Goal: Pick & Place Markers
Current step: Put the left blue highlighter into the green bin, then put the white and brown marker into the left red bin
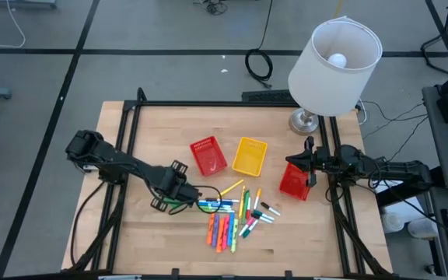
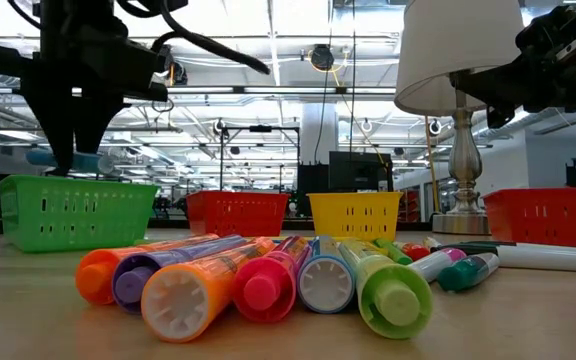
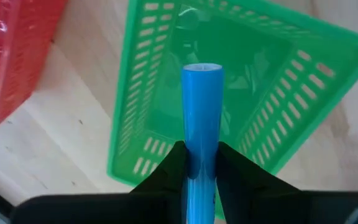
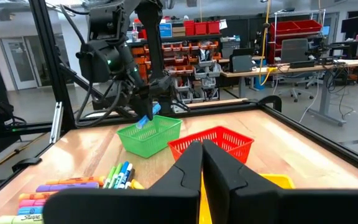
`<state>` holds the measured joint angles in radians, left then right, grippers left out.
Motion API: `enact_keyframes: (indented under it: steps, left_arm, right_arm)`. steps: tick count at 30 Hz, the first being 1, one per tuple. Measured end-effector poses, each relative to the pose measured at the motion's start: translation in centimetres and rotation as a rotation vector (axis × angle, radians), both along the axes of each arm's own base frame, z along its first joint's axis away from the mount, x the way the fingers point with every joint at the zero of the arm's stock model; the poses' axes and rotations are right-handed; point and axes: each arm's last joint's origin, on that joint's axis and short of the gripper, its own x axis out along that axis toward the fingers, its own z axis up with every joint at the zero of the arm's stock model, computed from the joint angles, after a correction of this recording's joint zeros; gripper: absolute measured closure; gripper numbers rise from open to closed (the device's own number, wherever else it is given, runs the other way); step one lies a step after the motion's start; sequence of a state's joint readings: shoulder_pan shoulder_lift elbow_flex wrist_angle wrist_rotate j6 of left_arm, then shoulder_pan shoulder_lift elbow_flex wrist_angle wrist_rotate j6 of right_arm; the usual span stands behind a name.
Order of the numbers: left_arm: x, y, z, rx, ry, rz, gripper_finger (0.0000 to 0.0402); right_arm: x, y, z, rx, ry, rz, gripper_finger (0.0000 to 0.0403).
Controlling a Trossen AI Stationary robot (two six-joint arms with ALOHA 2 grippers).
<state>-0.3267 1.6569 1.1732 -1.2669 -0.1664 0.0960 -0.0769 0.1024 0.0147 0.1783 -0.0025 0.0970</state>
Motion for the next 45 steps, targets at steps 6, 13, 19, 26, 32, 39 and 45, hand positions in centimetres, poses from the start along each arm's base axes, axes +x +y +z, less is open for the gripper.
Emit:
enact_keyframes:
  steps: [6,13,19,26,32,39,45]
  left_arm:
    - [0.4,-0.1,-0.1,-0.011,-0.038,-0.01,0.0297]
    - [0.8,0.3,-0.1,-0.004,-0.079,0.052,0.0291]
    - [1.1,0.6,1.7,0.084,-0.111,0.127,0.0296]
    - [-1.3,-0.6,11.7,0.189,-0.522,0.163,0.0391]
    - [-6.9,1.4,15.3,-0.072,-1.006,0.378,0.0395]
    - [-9.4,4.0,9.5,-0.31,-1.31,0.622,0.0398]
    - [-9.1,3.7,2.9,-0.497,-1.414,0.408,0.0399]
  right_arm:
    - [0.0,0.0,0.0,0.0,0.0,0.0,0.0403]
    - [0.0,0.0,0.0,0.0,0.001,0.0,0.0403]
    - [0.0,0.0,0.0,0.0,0.0,0.0,0.0403]
    - [0.0,0.0,0.0,0.0,0.004,0.002,0.0403]
    - [0.0,0.0,0.0,-0.003,0.004,0.002,0.0403]
    - [0.0,0.0,0.0,-0.009,0.004,0.002,0.0403]
    - [0.0,0.0,0.1,-0.097,-0.001,-0.005,0.0403]
